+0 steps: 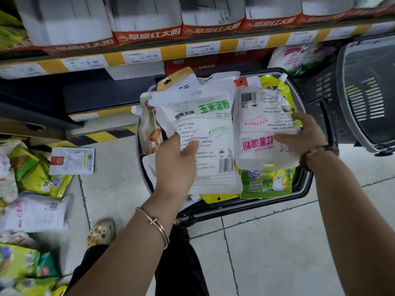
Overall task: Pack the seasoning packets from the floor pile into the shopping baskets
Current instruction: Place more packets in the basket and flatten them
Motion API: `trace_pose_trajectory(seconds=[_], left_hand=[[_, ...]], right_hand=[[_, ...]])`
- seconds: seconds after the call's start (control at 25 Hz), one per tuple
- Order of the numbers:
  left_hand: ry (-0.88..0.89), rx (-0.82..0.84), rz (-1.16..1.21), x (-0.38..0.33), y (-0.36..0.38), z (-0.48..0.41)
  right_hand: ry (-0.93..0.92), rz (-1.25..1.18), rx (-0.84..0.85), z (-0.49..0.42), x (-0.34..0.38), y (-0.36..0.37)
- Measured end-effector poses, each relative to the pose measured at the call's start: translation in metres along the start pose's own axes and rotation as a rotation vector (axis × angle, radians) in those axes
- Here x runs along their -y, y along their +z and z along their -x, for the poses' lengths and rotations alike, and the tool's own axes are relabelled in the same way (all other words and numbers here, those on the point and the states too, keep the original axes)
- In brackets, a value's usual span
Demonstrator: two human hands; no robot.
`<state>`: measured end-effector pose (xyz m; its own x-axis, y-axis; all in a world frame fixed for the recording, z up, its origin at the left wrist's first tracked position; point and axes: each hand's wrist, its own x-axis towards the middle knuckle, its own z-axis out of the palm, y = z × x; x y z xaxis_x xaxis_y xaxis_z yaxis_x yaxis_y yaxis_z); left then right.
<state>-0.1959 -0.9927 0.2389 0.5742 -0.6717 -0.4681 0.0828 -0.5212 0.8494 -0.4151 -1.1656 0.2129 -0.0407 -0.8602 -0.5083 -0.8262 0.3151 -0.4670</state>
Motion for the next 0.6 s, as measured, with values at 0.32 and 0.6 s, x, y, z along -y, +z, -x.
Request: trace_pose_trajectory(seconds=[0.32, 0.6], left_hand=[[-0.173, -0.046, -0.003, 0.015, 0.034, -0.03], [-0.154, -0.121, -0.077, 0.02, 0.037, -0.021]], right_hand=[[-0.276, 0.396, -0.137, 0.005, 0.015, 0.022], [-0.465, 0.468, -0.093, 0.0, 0.038, 0.05]])
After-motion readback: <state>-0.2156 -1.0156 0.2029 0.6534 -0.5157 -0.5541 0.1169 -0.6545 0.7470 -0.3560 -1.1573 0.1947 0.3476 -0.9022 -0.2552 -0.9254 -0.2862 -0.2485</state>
